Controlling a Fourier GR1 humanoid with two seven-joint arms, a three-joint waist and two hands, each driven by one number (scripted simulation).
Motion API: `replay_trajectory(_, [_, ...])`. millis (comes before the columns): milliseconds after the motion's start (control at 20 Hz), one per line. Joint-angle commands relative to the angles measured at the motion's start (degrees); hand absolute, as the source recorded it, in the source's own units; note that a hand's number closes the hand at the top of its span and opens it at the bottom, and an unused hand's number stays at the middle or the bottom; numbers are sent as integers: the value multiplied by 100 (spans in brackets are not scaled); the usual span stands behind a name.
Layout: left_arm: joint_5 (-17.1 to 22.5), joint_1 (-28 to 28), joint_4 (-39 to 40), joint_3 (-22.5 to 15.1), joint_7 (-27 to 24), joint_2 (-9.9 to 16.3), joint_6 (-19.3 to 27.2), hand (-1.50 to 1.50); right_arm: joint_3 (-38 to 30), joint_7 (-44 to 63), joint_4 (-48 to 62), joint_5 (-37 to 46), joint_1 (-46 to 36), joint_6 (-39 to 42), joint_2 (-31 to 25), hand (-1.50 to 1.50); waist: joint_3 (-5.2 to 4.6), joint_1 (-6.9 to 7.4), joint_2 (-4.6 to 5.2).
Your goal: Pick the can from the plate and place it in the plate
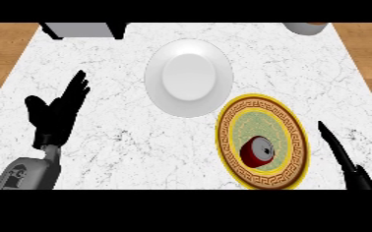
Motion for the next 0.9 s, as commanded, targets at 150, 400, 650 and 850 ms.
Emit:
replay_trajectory(150, [-17,51,106,180,-76,-42,-196,0,533,1717,-227,767,-419,521,-114,-150,0,40,7])
replay_trajectory(400, [-255,-417,602,165,-110,-222,-163,0,755,2824,-478,1419,-940,999,-254,-150,-2,18,16])
replay_trajectory(650, [-264,-105,174,327,-6,-203,-250,0,1015,3134,-94,1819,-1023,1311,16,-150,3,31,5])
replay_trajectory(850, [-458,-220,111,246,245,-466,-102,0,989,3432,97,1832,-1368,1804,153,-150,5,26,3])
